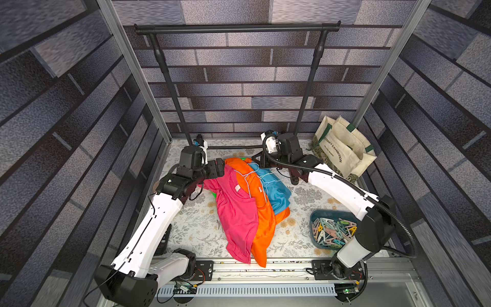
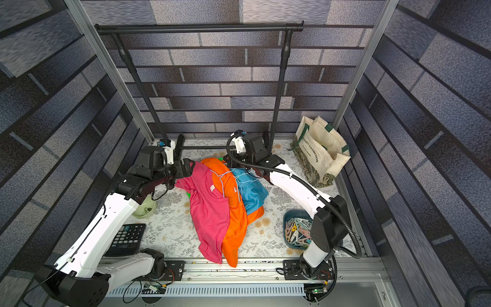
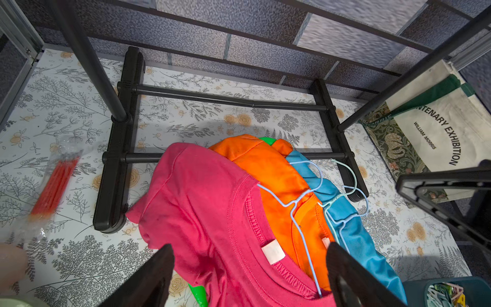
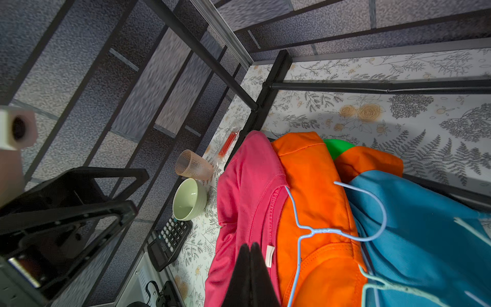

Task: Use clothespins to secure the t-shirt on both sides of the hanger
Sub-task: Pick up the hanger from the basket.

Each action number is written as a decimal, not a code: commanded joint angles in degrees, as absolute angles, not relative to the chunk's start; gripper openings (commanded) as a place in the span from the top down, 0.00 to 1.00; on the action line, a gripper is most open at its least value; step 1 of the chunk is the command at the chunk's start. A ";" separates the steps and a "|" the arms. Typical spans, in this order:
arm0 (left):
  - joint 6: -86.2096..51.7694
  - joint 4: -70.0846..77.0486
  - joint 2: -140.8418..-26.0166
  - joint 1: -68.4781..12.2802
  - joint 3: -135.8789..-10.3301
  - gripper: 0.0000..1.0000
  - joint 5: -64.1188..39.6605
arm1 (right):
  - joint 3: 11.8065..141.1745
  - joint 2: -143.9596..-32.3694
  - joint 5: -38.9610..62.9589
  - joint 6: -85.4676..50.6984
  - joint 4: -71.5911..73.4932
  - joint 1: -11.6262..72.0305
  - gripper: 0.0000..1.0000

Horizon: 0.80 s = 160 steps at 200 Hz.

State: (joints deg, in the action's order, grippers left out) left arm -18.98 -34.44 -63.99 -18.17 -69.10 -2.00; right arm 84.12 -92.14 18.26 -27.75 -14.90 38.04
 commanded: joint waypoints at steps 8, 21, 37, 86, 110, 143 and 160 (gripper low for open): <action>-17.11 -37.09 -64.98 -19.57 -69.26 0.10 2.12 | 77.86 -87.32 17.25 -25.80 -20.67 38.50 0.87; -17.57 -37.24 -65.74 -19.52 -69.63 0.09 2.57 | 75.13 -86.07 17.51 -24.80 -22.56 38.60 0.77; -18.13 -36.93 -66.17 -19.51 -70.12 0.06 2.34 | 71.76 -85.47 17.88 -23.98 -23.47 39.24 0.64; -19.72 -36.15 -66.43 -19.29 -69.85 0.00 3.34 | 68.80 -89.79 17.23 -22.15 -22.89 44.99 0.48; -20.04 -36.56 -66.19 -19.07 -69.87 0.00 5.15 | 69.85 -93.24 18.42 -22.35 -21.39 46.64 0.48; -20.37 -36.80 -65.14 -16.83 -69.87 0.00 3.40 | 71.54 -97.47 17.46 -22.30 -20.13 47.55 0.50; -20.48 -37.00 -64.81 -16.11 -70.05 0.00 3.02 | 71.72 -98.48 15.65 -22.41 -19.57 47.55 0.68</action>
State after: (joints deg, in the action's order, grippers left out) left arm -19.51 -35.68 -66.32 -17.21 -69.10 3.25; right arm 69.69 -97.19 17.78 -22.57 -21.45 47.37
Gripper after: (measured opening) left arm 0.998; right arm 0.436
